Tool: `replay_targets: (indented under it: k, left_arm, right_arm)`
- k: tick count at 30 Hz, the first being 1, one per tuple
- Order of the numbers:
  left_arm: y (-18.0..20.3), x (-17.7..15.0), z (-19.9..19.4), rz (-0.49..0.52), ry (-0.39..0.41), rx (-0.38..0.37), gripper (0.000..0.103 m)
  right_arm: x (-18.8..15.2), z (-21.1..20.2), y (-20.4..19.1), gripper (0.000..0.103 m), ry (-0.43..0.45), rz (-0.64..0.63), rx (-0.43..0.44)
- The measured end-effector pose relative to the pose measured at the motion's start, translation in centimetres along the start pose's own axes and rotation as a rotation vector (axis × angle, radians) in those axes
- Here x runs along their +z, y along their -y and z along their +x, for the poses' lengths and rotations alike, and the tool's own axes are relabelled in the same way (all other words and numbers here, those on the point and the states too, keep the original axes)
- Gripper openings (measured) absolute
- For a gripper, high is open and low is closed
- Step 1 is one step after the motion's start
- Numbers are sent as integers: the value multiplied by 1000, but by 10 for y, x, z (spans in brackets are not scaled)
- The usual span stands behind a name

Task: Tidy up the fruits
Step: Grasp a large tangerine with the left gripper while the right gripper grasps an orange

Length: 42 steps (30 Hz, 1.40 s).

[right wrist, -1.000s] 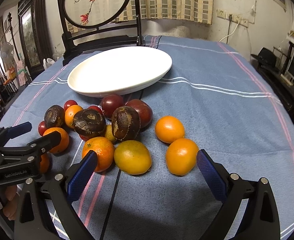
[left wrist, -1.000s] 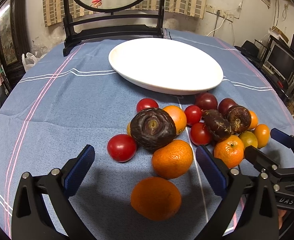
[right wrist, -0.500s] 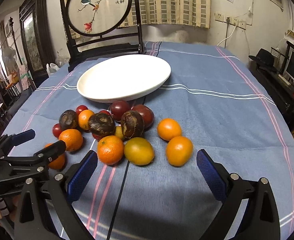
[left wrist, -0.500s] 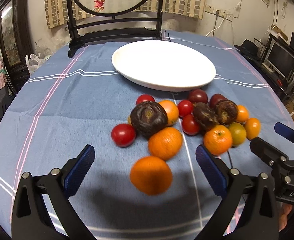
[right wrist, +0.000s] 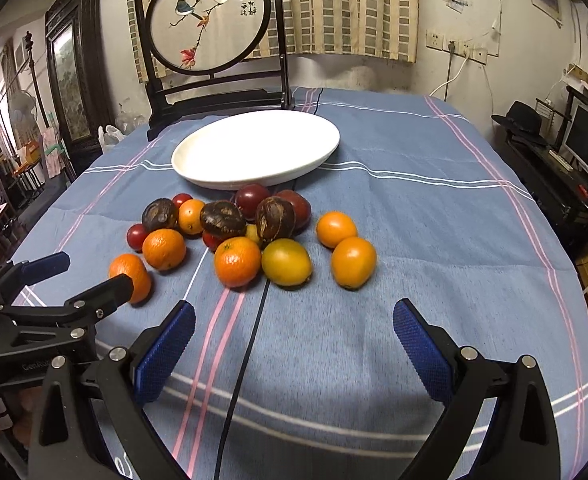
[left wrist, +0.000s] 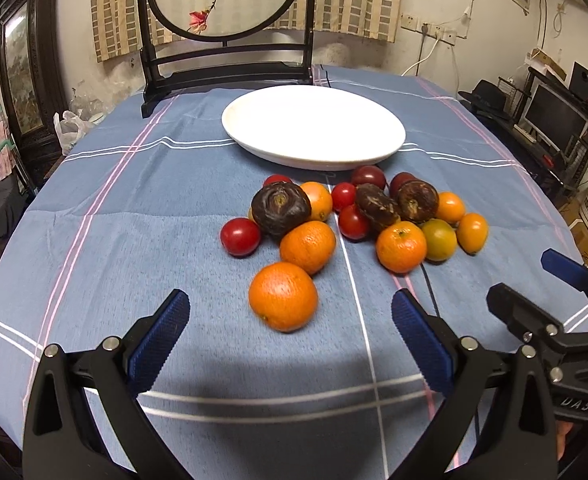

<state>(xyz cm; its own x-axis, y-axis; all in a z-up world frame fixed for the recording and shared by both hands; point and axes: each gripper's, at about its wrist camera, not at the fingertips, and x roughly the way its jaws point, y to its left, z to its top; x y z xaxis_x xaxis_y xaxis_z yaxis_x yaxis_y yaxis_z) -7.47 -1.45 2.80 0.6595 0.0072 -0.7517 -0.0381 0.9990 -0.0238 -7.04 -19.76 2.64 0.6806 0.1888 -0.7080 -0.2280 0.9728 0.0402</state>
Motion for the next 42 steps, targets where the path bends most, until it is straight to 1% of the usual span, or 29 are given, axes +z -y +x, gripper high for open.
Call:
replay_targets:
  k: [13,19,20,22,23,26,30,31,32,33,36,37,39,40,42]
  left_arm:
    - [4,-7,-10,6,8,2,99]
    - [4,-7,-8,7,2,-6,99]
    - [4,-7,-6,7,-6,-12,99]
    - [-1,-9,-1,1,-46,-66,99]
    - [-3,-9,2,0,-58,-76,99]
    - [-11,-14,13,0,-88,-82,98]
    - [-18,-16,32,14,-138,-67,97]
    - [-19,-15,36,15,-148,-66,89]
    - [-19,-14,40,14,-159,-69,75]
    - [-19,-12,46,12,-181,-72,70]
    - [-15,-5,54,24,-175,-45,68]
    - [-13,-2,57,28,-177,-47,65]
    - [-10,3,61,38,-174,-48,55]
    - [-8,5,63,49,-167,-43,44]
    - [-6,7,63,60,-161,-39,43]
  right_arm:
    - [-8,-9,2,99,15,15,1]
    - [-10,-4,1,99,-2,0,-9]
    - [-10,-3,0,99,-9,-11,-15]
    - [-11,-1,0,99,-16,-29,-29]
    - [-11,-1,1,99,-17,-32,-33]
    - [-13,2,8,99,-31,-16,-19]
    - [-13,7,15,99,-50,23,37]
    - [-13,7,15,100,-52,22,47]
    - [-13,8,15,100,-53,20,54]
    - [-13,8,14,100,-53,11,60]
    - [-12,8,14,100,-49,-10,66]
    - [-12,8,14,100,-50,-13,67]
    - [-12,9,17,100,-52,-20,66]
    - [-13,9,18,100,-55,-22,64]
    - [-12,11,22,100,-63,-25,53]
